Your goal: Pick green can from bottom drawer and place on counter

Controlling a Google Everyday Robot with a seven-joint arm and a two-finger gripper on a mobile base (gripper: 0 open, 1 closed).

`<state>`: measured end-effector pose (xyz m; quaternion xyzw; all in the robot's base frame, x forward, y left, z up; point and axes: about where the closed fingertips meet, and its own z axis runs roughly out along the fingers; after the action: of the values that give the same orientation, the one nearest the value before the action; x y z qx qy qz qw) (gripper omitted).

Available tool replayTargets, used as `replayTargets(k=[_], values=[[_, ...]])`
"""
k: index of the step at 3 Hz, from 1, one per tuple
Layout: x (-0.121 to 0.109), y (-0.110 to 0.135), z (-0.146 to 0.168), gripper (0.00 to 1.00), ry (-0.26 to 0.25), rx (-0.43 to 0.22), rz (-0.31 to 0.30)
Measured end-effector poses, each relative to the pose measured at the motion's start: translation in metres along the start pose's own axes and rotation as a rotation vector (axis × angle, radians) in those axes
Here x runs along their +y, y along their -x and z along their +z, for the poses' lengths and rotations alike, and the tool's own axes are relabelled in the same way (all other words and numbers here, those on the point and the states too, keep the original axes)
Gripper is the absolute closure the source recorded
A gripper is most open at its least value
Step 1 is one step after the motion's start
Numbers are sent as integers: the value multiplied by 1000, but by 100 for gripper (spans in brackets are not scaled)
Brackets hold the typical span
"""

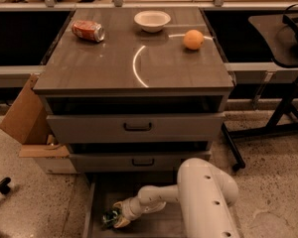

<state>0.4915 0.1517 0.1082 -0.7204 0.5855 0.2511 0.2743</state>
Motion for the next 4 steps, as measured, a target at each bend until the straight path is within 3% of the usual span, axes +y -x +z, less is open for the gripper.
replayTargets(k=[1, 2, 4], values=[[1, 4, 0, 73, -7, 11, -23], [3, 22, -29, 96, -19, -38, -88], [-1, 26, -144, 100, -78, -193, -204]])
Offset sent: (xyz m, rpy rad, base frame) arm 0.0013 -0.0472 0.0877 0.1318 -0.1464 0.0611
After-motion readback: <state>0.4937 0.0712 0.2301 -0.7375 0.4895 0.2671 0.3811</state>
